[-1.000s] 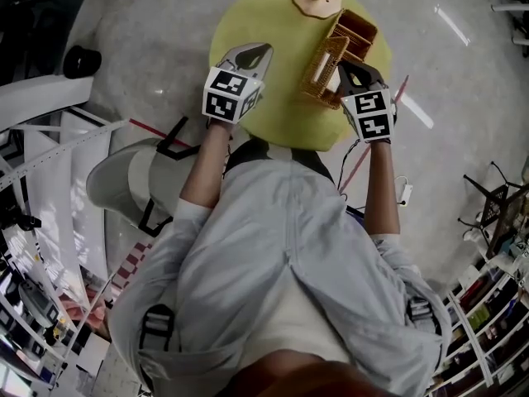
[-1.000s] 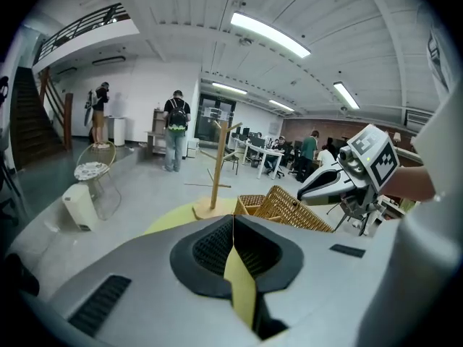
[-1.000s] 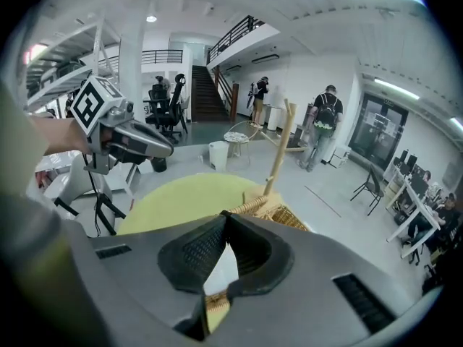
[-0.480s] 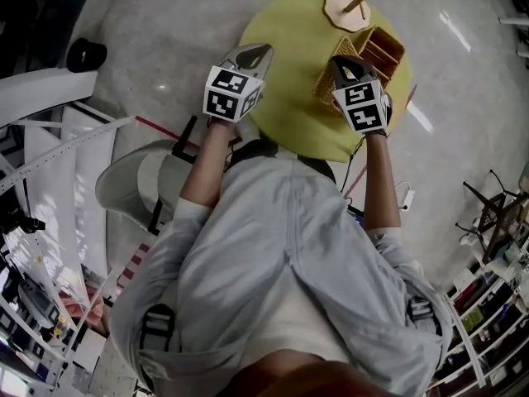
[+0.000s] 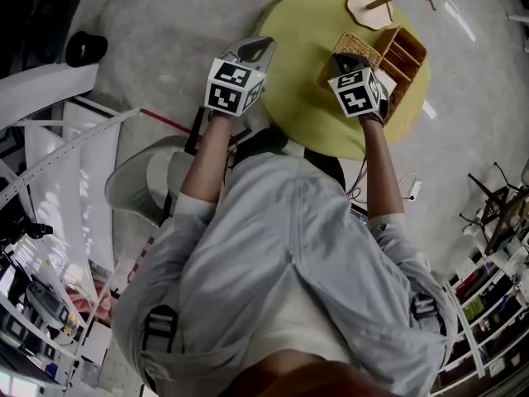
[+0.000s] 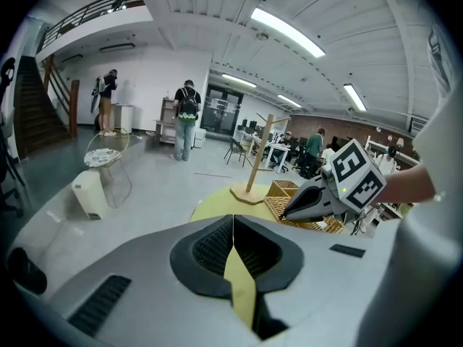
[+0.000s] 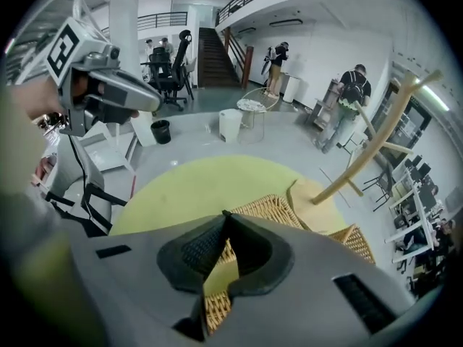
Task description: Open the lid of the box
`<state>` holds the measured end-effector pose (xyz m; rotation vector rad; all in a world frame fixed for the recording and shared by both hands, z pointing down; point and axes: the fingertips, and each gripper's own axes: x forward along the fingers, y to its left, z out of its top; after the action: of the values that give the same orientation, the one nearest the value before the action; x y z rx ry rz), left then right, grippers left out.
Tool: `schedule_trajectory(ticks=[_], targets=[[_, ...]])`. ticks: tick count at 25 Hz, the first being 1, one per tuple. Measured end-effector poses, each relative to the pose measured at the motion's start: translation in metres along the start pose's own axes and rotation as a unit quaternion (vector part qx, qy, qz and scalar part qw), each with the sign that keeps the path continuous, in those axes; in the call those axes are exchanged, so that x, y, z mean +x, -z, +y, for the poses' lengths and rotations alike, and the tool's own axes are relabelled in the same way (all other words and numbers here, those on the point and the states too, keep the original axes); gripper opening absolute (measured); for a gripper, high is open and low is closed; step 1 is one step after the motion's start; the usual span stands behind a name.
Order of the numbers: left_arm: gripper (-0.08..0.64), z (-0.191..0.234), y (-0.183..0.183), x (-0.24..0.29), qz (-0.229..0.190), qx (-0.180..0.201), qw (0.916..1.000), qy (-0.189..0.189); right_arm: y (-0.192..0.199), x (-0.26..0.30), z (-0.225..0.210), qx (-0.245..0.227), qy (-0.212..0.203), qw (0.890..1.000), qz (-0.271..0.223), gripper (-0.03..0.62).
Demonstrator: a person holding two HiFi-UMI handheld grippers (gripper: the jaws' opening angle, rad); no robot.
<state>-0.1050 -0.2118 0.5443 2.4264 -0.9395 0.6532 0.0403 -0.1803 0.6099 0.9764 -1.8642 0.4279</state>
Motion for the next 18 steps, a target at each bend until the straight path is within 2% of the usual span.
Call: schedule_trajectory(ticks=[4, 10, 14, 18], targets=[[0.031, -0.002, 0.015, 0.003, 0.01, -0.002, 0.9999, 0.009, 0.01, 0.013, 0.005, -0.011, -0.001, 1.0, 0.024, 0.045], [0.031, -0.015, 0.026, 0.0, 0.017, -0.009, 0.9997, 0.015, 0.016, 0.013, 0.022, -0.011, -0.031, 0.999, 0.028, 0.126], [0.031, -0.034, 0.028, 0.003, 0.022, -0.006, 0.9995, 0.024, 0.021, -0.003, 0.021, 0.02, -0.04, 0.999, 0.006, 0.132], [0.031, -0.063, 0.02, 0.009, 0.021, 0.011, 0.9992, 0.033, 0.028, -0.031, 0.002, 0.057, -0.027, 0.998, -0.029, 0.132]])
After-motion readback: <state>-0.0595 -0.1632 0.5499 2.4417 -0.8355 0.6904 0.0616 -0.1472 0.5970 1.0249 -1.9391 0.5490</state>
